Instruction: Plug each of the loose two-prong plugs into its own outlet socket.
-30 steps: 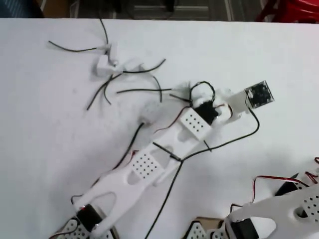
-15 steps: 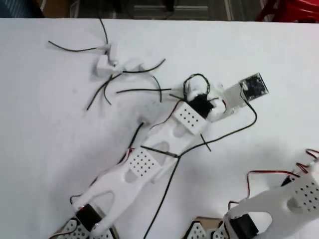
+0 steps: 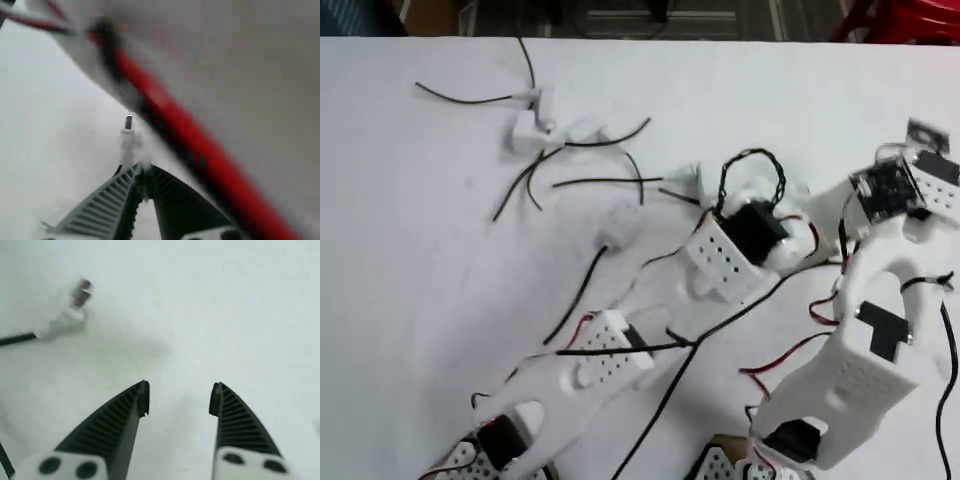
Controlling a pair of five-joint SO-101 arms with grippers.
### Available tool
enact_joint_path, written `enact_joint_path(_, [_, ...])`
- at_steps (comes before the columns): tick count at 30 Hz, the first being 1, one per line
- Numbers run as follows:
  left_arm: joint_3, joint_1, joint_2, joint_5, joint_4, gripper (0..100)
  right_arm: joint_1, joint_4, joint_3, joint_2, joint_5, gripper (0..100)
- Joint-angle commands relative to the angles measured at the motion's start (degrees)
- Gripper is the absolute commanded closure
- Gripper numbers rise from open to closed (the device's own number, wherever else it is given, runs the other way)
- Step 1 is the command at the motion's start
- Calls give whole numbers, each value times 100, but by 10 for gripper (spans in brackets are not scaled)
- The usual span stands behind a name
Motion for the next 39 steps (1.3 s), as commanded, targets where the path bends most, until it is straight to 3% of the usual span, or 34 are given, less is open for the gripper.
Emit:
enact_joint_path(1, [-255, -444, -673, 97, -185, 976, -145, -207, -563, 180, -44, 800])
enact_joint_path(7, [-246, -1297, -567, 149, -1196, 976, -75, -154, -949, 892, -44, 800])
enact_joint_path(13, [-255, -1938, -629, 1081, -1890, 976, -330, -479, -993, 1121, -44, 800])
enact_joint_path(21, [-255, -1974, -1376, 1837, -1820, 976, -989, -2457, -985, 1305, -44, 800])
enact_joint_path(26, [-255, -2123, -1437, 1881, -1653, 976, -1508, -3108, -993, 1604, -44, 800])
enact_joint_path(32, [-246, -2255, -1437, 1916, -1697, 976, -2132, -2141, -993, 1833, 0, 800])
enact_joint_path(39, [-246, -2123, -1437, 1890, -1653, 976, -2044, -409, -985, 1877, 9, 800])
